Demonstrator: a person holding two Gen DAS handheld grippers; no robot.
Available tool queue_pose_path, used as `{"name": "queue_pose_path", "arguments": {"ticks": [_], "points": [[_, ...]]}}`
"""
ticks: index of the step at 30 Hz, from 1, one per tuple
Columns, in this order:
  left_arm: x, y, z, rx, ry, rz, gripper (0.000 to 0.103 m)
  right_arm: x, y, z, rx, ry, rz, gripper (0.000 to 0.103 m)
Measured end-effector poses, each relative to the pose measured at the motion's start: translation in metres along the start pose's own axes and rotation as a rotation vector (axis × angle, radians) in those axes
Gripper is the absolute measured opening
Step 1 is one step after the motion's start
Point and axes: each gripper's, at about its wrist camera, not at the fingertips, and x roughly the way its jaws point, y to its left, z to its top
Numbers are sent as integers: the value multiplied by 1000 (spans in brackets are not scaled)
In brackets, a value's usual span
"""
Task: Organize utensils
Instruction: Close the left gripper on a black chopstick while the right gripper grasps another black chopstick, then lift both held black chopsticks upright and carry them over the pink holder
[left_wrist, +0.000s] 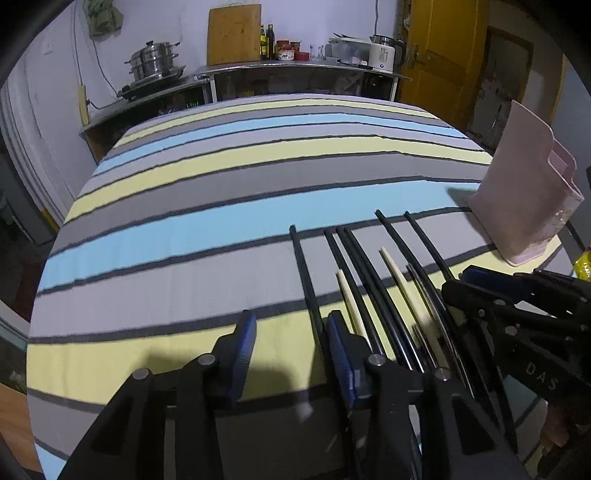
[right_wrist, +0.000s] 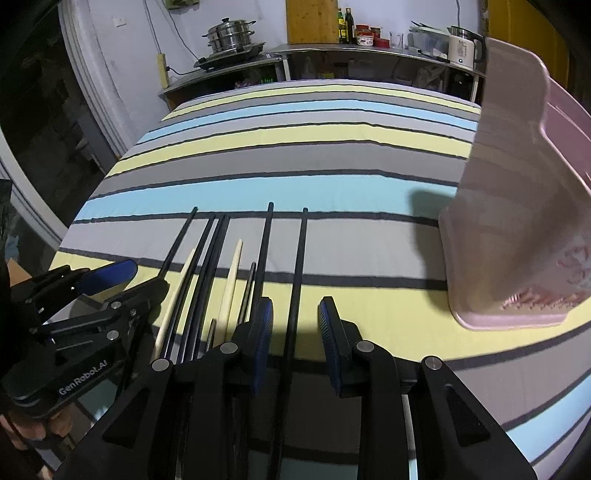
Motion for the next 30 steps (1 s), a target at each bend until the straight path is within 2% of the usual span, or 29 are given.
{"name": "queue_pose_path", "arguments": {"ticks": [3, 6, 8, 15, 24, 30], "points": [[3, 0, 5, 4, -6, 1, 28, 6, 1, 8, -2, 2, -15, 24], [5, 1, 9, 6, -7, 9, 15, 11, 1, 13, -3, 3, -31, 17], [6, 2, 11, 2, -2, 9, 10, 12, 1, 16, -4, 8, -34, 10], [-3, 12, 12, -44, 9, -53, 5, 0, -5, 17, 39, 2, 29, 7], [-47, 10, 14, -10, -65, -86, 5, -38, -5, 17, 35, -64, 60, 6], [-41, 15, 13, -33, -39, -92, 5, -20, -9, 15, 61, -34, 78, 6]]}}
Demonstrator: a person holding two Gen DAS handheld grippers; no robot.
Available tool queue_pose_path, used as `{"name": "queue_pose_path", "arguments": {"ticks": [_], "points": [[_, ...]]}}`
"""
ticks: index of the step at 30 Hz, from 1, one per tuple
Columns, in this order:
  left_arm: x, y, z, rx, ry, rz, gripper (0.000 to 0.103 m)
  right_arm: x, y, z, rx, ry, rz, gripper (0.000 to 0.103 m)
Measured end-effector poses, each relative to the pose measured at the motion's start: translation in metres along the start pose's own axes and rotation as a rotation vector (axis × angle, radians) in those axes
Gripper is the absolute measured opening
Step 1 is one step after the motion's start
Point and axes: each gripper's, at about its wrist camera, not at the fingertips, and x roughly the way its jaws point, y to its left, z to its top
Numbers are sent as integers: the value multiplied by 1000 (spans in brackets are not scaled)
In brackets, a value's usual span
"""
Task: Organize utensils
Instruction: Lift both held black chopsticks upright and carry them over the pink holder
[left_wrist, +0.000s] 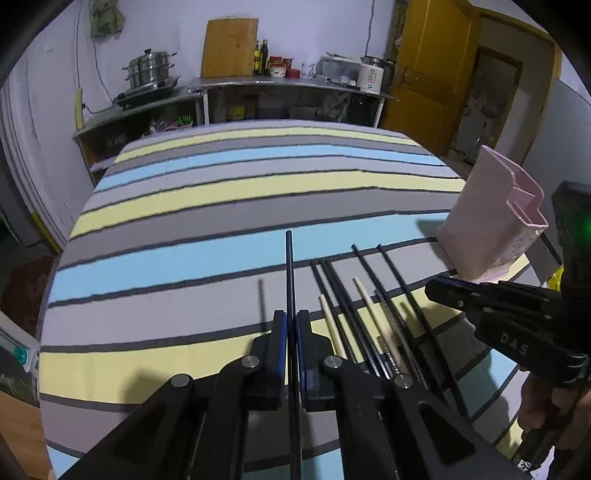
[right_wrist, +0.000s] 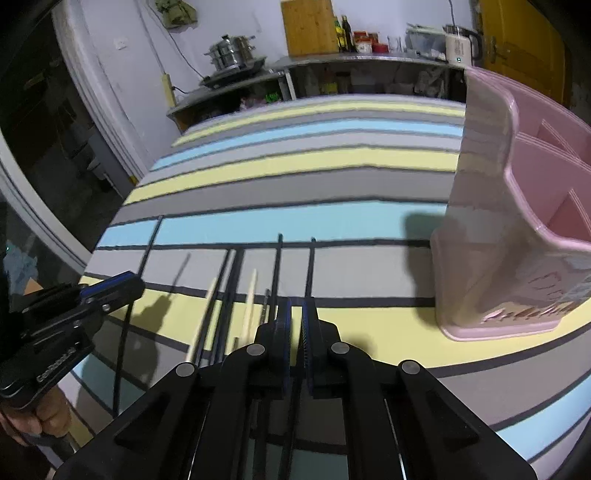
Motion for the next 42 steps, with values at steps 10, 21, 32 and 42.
{"name": "queue_pose_path", "arguments": {"ticks": [10, 21, 32, 42], "points": [[14, 7, -3, -20, 30, -11, 5, 36, 0, 1, -32, 55, -37, 9], [9, 7, 0, -24, 29, -23, 5, 31, 2, 14, -54, 59, -35, 6], [-53, -10, 16, 8, -82, -76, 5, -53, 4, 17, -34, -99, 21, 6], [-113, -33, 30, 53, -175, -131, 5, -115, 2, 6, -3, -212, 26, 6]]}}
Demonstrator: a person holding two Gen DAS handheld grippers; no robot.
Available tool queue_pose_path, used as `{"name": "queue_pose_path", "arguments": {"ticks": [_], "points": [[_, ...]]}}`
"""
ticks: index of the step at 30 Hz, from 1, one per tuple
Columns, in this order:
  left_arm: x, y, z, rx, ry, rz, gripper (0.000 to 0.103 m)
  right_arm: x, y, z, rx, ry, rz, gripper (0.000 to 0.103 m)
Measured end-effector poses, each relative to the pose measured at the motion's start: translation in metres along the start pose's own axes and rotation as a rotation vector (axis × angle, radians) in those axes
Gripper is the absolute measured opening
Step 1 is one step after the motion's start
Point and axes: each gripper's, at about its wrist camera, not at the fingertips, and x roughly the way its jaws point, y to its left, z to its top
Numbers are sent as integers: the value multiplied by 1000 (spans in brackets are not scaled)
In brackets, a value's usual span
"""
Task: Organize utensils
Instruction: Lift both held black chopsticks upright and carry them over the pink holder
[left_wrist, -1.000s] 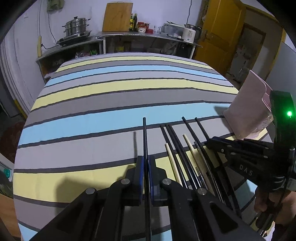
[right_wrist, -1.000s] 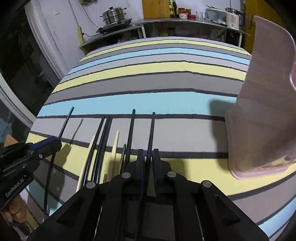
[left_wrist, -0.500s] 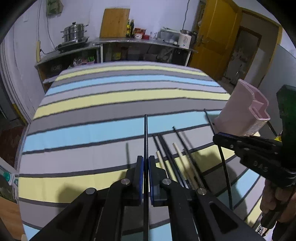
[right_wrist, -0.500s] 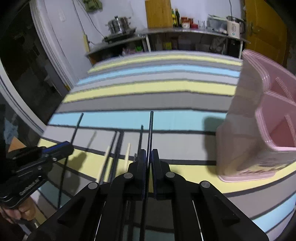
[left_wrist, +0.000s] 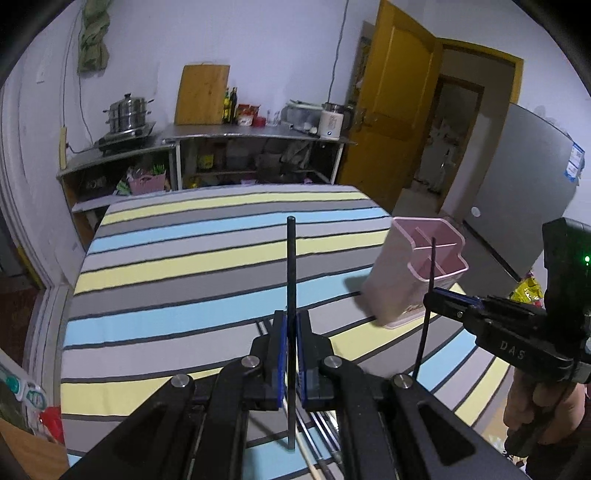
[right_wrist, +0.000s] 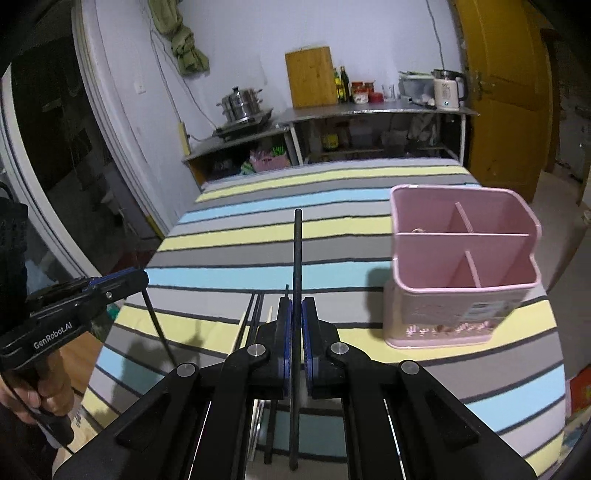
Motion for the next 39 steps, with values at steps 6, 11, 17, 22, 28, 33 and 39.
{"name": "queue_pose_path", "arguments": {"ticks": [6, 11, 17, 22, 28, 33, 39], "points": [[-18, -17, 13, 15, -28, -37, 5, -28, -1, 3, 13, -61, 4, 6], [-25, -31, 28, 19, -42, -76, 5, -50, -6, 7, 21, -109, 4, 5], [-14, -59, 55, 39, -38, -132, 5, -74, -18, 18, 28, -158, -15, 5], [3, -83, 74, 38, -22, -186, 5, -92, -37, 27, 47, -193, -43, 5], [16, -104, 110, 23, -48, -243, 5, -114, -59, 52, 70, -252, -76, 5], [20, -117, 140, 13, -86, -271, 5, -127, -76, 73, 85, -306, -105, 5], [48, -123, 160, 4, -92, -259, 5, -123, -93, 90, 107, -328, -119, 5]]}}
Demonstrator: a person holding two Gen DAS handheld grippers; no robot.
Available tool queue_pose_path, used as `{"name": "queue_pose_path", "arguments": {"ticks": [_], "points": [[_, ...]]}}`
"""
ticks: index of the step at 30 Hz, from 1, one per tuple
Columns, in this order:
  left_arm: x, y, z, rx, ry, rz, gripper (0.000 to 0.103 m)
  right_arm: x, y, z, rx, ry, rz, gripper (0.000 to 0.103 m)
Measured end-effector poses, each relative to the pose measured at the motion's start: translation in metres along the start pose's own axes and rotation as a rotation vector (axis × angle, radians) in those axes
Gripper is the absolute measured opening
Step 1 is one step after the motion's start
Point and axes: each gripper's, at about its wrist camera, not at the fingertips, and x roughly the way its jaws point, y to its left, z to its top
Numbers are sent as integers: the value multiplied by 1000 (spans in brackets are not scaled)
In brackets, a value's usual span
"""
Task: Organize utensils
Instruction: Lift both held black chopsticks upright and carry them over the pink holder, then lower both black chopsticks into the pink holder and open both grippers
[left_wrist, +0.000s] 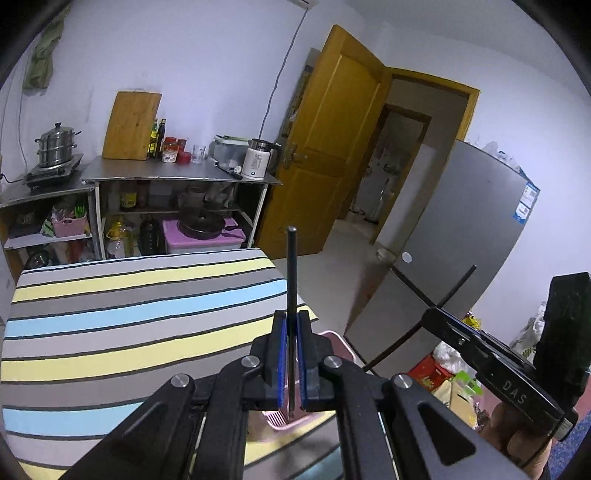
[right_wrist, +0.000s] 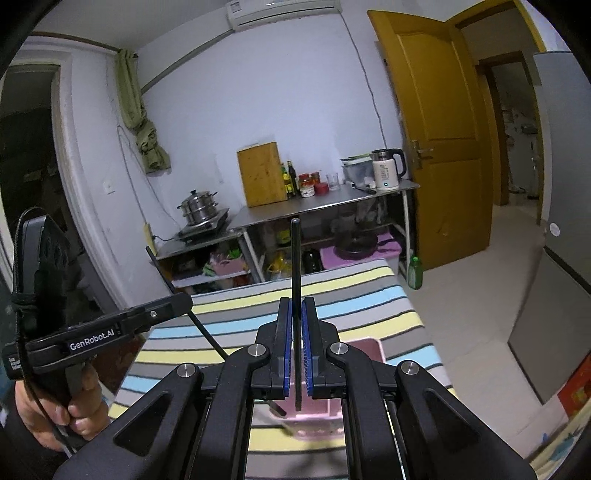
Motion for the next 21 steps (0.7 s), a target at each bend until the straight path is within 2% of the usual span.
{"name": "queue_pose_path", "arguments": {"ticks": [11, 16, 21], "points": [[63, 16, -33, -4, 93, 27, 5, 63, -21, -36, 38, 140, -13, 5], [75, 20, -48, 11, 111, 35, 5, 84, -28, -52, 49, 202, -19, 6], [72, 23, -50, 16, 110, 43, 8, 88, -32, -54, 61, 211, -30, 6]]}}
